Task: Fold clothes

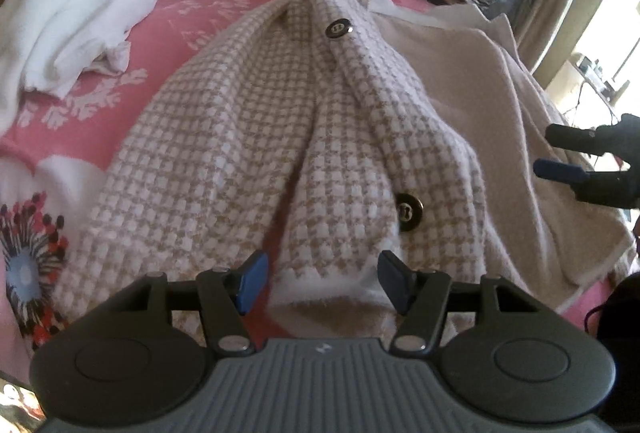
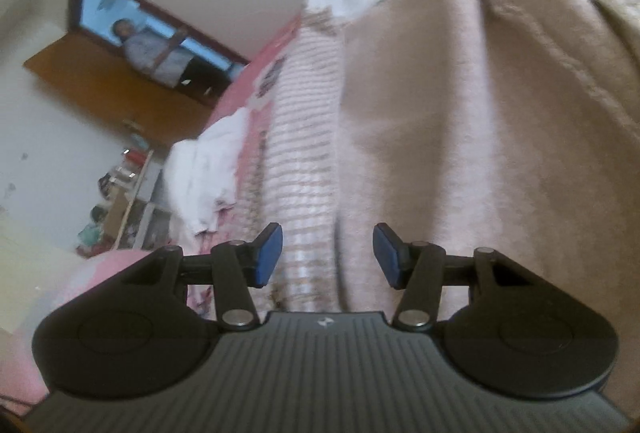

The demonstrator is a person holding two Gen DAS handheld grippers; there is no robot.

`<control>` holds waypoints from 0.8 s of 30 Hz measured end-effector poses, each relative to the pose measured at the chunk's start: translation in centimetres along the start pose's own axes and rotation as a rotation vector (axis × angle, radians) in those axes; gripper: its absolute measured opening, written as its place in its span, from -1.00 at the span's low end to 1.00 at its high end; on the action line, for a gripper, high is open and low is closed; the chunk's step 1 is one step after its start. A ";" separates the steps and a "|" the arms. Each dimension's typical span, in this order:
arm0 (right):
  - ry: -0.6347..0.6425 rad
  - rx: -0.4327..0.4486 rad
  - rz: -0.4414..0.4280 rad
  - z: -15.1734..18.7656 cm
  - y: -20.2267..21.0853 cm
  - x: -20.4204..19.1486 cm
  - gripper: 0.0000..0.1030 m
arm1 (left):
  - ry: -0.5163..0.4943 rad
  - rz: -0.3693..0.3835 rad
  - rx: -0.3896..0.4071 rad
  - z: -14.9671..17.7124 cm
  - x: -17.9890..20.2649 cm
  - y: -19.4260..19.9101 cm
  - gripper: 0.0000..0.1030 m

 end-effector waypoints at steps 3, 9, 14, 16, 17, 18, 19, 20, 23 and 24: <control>-0.046 -0.041 -0.046 1.1 -1.0 -0.7 -0.02 | -0.056 0.001 0.008 0.4 0.1 0.8 0.21; -0.128 -0.186 -0.069 4.7 -3.8 -0.2 -0.02 | -0.111 0.019 -0.025 2.2 0.2 1.2 0.31; -0.159 -0.277 -0.043 7.0 -5.9 0.7 -0.03 | -0.134 -0.034 -0.046 3.5 0.3 -0.3 0.30; -0.176 -0.283 -0.084 7.4 -5.9 0.1 -0.02 | -0.147 -0.051 -0.047 3.7 0.4 -0.5 0.30; -0.176 -0.282 -0.090 7.4 -5.9 -0.1 -0.02 | -0.154 -0.060 -0.048 3.8 0.4 -0.6 0.30; -0.172 -0.280 -0.087 7.4 -6.0 -0.1 -0.02 | -0.162 -0.068 -0.049 3.8 0.4 -0.7 0.30; -0.174 -0.274 -0.081 7.4 -6.2 0.1 -0.02 | -0.170 -0.077 -0.049 3.9 0.4 -0.8 0.30; -0.182 -0.266 -0.071 7.3 -6.3 0.5 -0.04 | -0.178 -0.081 -0.049 3.8 0.4 -0.8 0.30; -0.226 -0.212 -0.055 6.5 -6.8 1.4 -0.11 | -0.207 -0.099 -0.040 3.8 0.6 -0.7 0.30; -0.228 -0.197 -0.053 6.2 -6.9 1.5 -0.11 | -0.210 -0.104 -0.038 3.8 0.6 -0.8 0.30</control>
Point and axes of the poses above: each gripper's, at about its wrist camera, not at the fingertips, and y roughly against the way its jaws point, x to its right, z to its underside, the point moved 10 cm from there along -y, roughly the way its jaws point, and after that the axes turned 9 degrees about y, right-handed, at the moved point
